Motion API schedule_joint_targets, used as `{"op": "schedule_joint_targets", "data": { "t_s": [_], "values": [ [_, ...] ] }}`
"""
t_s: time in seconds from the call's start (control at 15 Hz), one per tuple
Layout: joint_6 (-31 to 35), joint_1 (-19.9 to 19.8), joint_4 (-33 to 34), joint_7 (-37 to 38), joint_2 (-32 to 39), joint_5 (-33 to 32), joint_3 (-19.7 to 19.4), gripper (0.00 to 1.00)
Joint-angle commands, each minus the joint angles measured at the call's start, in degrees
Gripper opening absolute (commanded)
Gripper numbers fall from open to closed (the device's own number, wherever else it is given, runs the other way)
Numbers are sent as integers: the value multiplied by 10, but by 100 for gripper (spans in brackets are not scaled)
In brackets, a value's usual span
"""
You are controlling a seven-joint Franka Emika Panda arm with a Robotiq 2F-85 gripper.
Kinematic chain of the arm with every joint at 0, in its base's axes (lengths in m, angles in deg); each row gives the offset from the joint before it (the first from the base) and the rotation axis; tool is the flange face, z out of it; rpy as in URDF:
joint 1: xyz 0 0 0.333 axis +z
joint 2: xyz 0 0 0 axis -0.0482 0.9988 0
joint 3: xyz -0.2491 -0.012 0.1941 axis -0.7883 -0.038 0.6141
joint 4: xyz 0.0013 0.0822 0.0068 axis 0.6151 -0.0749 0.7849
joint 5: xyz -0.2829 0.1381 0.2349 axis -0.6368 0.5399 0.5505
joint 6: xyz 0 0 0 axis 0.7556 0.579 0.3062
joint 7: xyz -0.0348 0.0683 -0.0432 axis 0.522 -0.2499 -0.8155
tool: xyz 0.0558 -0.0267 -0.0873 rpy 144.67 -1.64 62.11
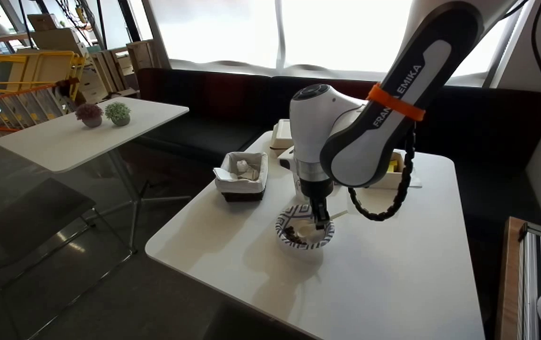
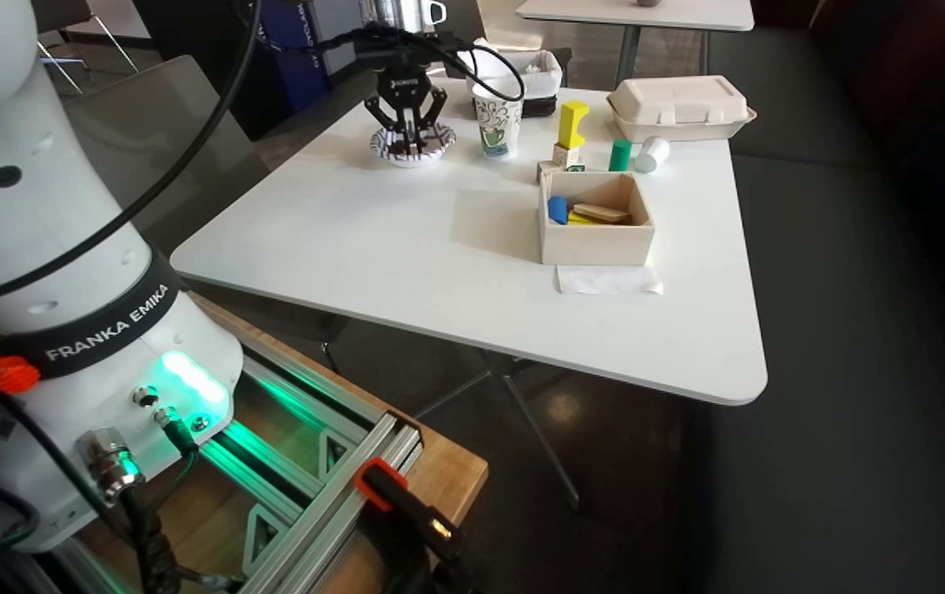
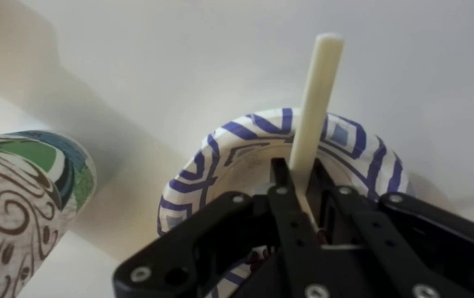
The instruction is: Pick up the spoon and scoop some of the contents from the bowl and pour them in the cup
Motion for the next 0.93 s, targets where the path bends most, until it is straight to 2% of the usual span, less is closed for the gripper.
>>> {"op": "schedule_joint_targets", "data": {
  "t_s": [0.0, 0.87],
  "values": [
    [-19, 7, 8, 14, 2, -14, -1, 4],
    [-21, 16, 10, 18, -3, -27, -1, 4]
  ]
}}
